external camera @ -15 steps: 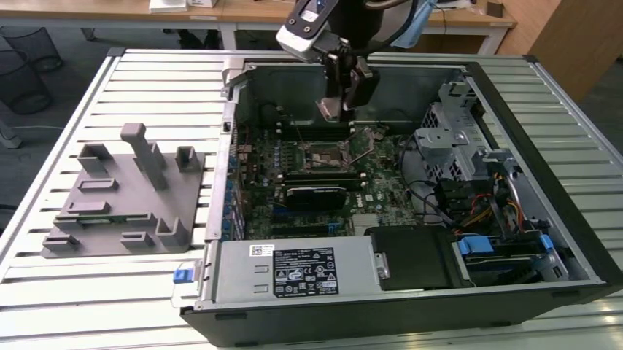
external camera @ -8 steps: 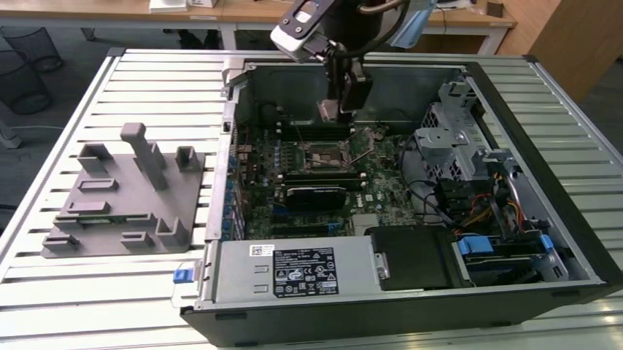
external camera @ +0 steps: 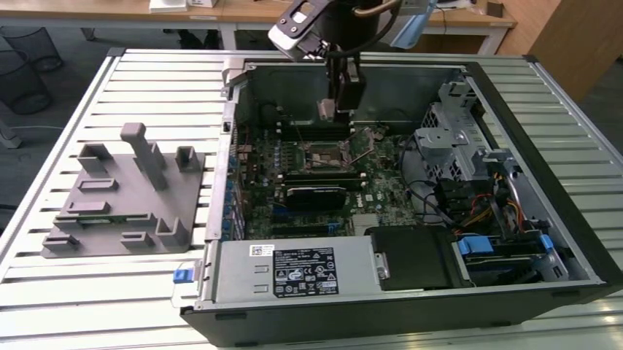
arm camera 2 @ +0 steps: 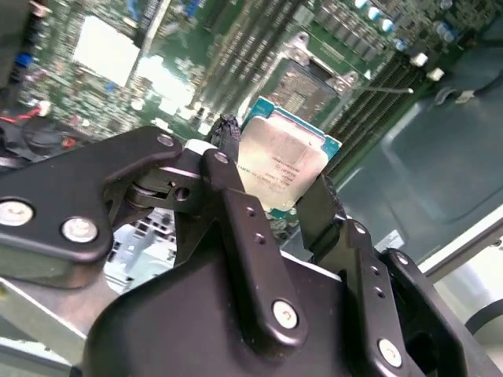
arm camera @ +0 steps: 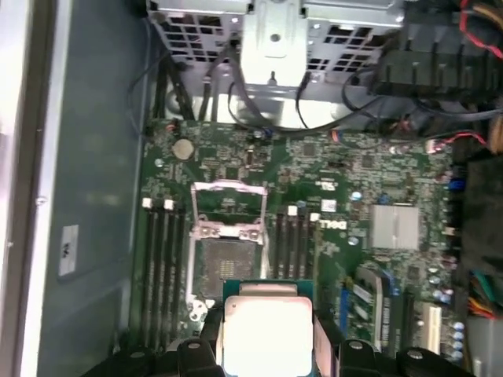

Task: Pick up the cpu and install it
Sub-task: 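Place the cpu into insertion slot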

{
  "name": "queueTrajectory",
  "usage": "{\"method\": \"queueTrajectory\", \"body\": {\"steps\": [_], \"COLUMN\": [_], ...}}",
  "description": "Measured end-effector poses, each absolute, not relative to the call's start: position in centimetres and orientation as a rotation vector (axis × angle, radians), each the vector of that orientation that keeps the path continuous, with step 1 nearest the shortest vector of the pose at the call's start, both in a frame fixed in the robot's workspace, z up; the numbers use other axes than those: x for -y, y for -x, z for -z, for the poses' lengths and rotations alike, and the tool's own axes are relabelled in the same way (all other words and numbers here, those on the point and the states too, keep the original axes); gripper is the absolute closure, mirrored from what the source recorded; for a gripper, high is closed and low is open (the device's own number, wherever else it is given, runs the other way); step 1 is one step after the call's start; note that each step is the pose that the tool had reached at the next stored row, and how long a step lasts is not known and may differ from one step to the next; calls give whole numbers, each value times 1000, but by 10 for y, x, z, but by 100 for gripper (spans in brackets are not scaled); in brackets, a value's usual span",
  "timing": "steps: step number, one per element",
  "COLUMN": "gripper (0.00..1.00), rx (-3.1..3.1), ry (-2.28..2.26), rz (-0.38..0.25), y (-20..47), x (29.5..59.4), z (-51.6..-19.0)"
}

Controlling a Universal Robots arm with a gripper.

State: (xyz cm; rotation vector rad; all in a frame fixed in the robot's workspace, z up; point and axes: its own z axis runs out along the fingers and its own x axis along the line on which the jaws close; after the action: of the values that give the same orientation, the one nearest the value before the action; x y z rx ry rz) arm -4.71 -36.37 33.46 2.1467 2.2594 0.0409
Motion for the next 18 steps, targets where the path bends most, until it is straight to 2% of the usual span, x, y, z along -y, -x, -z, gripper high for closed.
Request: {"method": "queueTrajectory", "body": {"steps": [4,18], "gripper": [46,46], "rx": [-2259,-2296], "ry": [-2147,-2111], "rz": [-41,-45], "y": [47,47], "x": [350,350], "z": [-327,-302]}}
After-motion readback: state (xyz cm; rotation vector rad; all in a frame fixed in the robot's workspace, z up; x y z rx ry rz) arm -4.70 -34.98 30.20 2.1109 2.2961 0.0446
